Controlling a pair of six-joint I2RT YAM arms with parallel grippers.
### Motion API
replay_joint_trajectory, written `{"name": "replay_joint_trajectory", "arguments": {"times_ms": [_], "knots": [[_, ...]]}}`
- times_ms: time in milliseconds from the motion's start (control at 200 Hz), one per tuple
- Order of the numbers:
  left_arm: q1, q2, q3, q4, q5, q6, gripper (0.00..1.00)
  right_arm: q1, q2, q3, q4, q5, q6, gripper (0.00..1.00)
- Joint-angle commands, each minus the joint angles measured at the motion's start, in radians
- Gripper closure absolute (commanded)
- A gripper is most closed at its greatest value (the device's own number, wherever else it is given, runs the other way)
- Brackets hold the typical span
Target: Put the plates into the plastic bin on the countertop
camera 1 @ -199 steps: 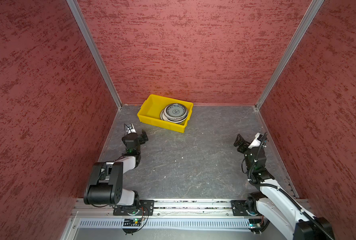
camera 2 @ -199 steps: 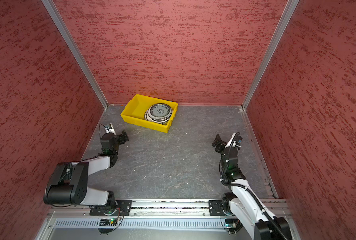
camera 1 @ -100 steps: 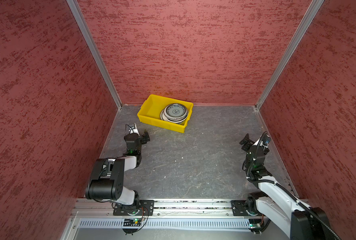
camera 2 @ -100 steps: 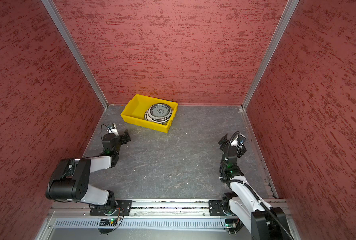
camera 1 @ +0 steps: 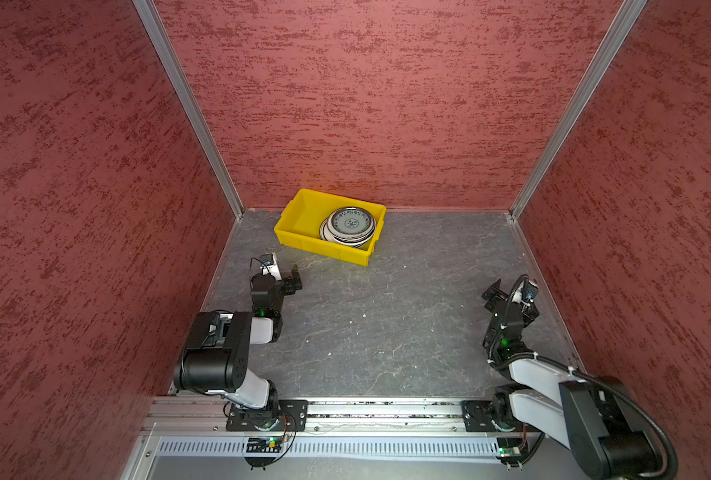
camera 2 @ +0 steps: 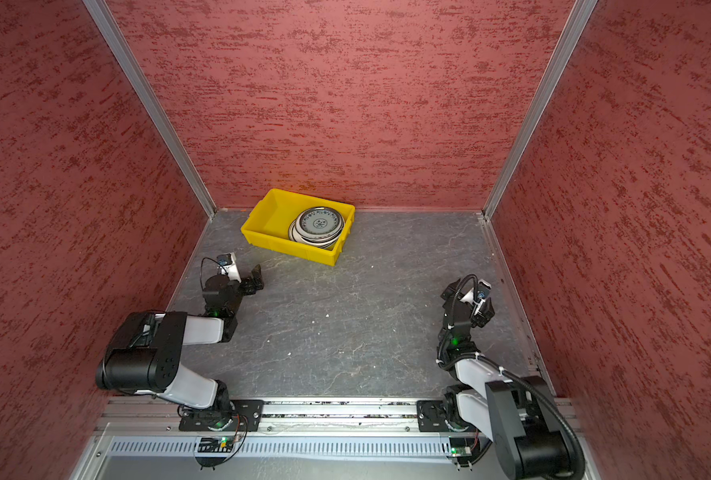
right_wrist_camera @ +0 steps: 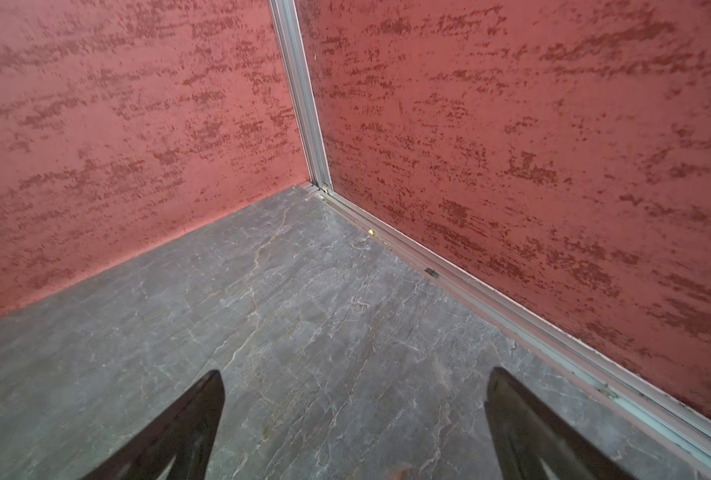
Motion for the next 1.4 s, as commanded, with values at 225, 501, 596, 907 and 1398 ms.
{"name": "replay_joint_trajectory", "arguments": {"times_ms": [225,501,596,907,1398], "knots": [[-0.017,0.001,0.007,0.030,-0.025,0.028,0.01,-0.029,0.202,0.203,0.042,-0.120,-0.120,0.01],[-0.019,0.002,0.008,0.030,-0.026,0.029,0.01,-0.083,0.281,0.186,0.178,-0.217,-0.145,0.01],[-0.019,0.001,0.007,0.030,-0.027,0.029,0.01,-0.097,0.312,0.229,0.127,-0.235,-0.140,0.01],[-0.019,0.002,0.008,0.030,-0.026,0.028,0.01,-0.113,0.336,0.228,0.159,-0.419,-0.193,0.01],[-0.020,0.002,0.007,0.030,-0.027,0.028,0.00,-0.138,0.381,0.149,0.332,-0.514,-0.199,0.01]]}}
